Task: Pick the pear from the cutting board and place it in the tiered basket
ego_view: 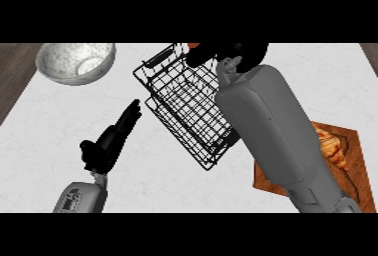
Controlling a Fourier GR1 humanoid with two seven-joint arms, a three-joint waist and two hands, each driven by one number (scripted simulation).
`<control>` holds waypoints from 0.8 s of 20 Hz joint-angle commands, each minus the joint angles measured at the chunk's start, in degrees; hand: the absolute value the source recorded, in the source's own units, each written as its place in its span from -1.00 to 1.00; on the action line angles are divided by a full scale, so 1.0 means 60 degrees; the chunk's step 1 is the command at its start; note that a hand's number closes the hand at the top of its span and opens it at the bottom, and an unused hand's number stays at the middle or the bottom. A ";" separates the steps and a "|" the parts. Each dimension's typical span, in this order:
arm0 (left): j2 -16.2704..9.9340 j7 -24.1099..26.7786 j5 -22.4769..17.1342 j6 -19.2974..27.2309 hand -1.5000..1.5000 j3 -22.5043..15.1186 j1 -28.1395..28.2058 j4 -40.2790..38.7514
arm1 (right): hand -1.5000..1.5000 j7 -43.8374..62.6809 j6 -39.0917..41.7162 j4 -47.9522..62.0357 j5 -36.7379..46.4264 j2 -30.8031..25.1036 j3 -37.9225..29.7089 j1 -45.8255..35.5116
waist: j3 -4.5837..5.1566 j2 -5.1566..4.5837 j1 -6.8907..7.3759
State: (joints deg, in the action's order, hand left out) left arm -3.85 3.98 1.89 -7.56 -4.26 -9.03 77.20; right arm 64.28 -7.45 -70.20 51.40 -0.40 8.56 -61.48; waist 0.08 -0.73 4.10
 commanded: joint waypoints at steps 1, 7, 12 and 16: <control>-0.0234 -0.0072 -0.0157 -0.0124 0.00 0.0289 -0.0298 -0.0021 | 1.00 0.1036 -0.1902 0.0994 -0.0943 0.0063 -0.0222 -0.0463 | -0.0004 -0.0001 -0.0041; -0.0013 0.0054 0.0033 -0.0011 0.00 0.0057 -0.0201 -0.0182 | -1.00 0.1663 -0.3015 0.1325 -0.2737 0.0063 -0.1139 -0.0550 | -0.0005 0.0016 0.0034; -0.0123 0.0098 -0.0069 -0.0065 0.00 0.0249 -0.0218 -0.0315 | -1.00 0.1027 -0.4809 0.1853 -0.3567 0.0064 -0.0764 -0.0730 | 0.0001 0.0043 0.0010; 0.0023 -0.0287 -0.0107 0.0052 0.00 0.0162 0.0027 0.0043 | -1.00 0.1214 -0.6012 0.2304 -0.2443 0.0065 -0.0402 -0.0979 | 0.0002 0.0140 -0.0279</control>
State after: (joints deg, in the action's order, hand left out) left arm -4.35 3.63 1.27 -7.95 -3.08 -9.53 76.48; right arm 61.75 -32.01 -58.50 33.91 -0.21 4.21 -65.38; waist 0.08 -0.27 3.47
